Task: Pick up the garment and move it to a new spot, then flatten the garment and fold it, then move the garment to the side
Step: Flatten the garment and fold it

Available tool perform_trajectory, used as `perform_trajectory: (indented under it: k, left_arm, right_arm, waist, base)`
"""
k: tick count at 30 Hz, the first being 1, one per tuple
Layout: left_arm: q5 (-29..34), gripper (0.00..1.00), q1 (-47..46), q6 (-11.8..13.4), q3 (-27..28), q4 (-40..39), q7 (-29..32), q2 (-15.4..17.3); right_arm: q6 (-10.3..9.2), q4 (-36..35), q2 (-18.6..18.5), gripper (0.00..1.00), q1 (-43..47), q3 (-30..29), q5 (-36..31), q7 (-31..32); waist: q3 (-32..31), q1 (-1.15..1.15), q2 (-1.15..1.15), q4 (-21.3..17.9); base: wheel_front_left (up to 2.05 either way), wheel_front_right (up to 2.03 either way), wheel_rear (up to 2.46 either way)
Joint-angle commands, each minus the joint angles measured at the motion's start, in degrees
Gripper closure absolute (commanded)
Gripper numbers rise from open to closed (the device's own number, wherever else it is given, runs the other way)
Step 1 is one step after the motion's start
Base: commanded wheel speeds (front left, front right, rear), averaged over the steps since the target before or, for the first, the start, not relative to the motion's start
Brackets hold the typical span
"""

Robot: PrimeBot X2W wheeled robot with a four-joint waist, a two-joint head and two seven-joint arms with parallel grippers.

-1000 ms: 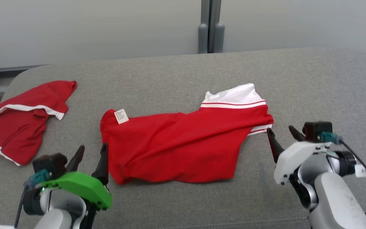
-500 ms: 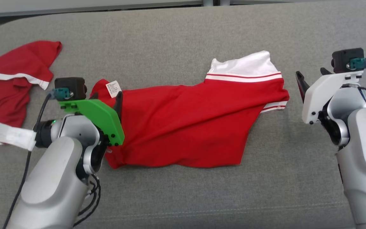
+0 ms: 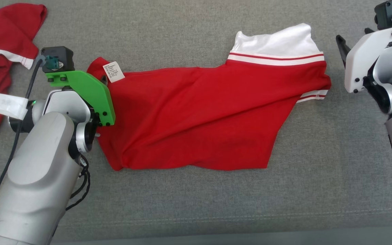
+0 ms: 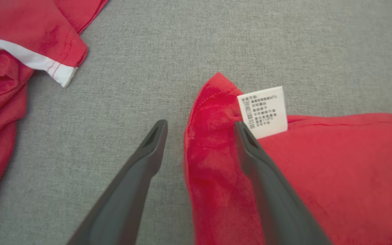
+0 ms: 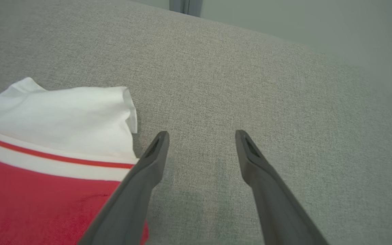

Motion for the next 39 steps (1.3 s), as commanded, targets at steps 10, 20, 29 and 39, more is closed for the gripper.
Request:
perform_trajectory:
  k: [10, 20, 29, 39]
  left_arm:
    - [-0.4, 0.00, -0.4, 1.0, 0.2, 0.0, -0.3, -0.2]
    - [-1.1, 0.00, -1.4, -0.1, -0.4, -0.8, -1.5, -1.6]
    - [-1.6, 0.52, -1.9, -0.9, -1.3, -0.2, -2.1, -3.0]
    - [-2.1, 1.00, -1.8, -1.1, -1.3, 0.7, -2.4, -3.1]
  right_arm:
    - [-0.04, 3.3, -3.0, 0.00, -4.3, 1.3, 0.5, -3.5]
    - [-0.04, 6.3, -3.9, 0.00, -7.2, 7.6, 1.8, -4.9]
    - [-0.04, 10.1, -6.2, 0.00, -9.4, 14.3, 6.2, -5.8]
    - [-0.04, 11.0, -7.7, 0.00, -9.5, 19.2, 13.1, -1.5]
  waist:
    - [3.4, -0.01, 0.00, 2.9]
    - [4.2, -0.01, 0.00, 3.8]
    - [4.3, -0.01, 0.00, 4.5]
    - [3.9, -0.01, 0.00, 4.6]
  base:
    - [0.00, 0.00, 0.00]
    - [0.00, 0.00, 0.00]
    - [0.00, 0.00, 0.00]
    - [0.00, 0.00, 0.00]
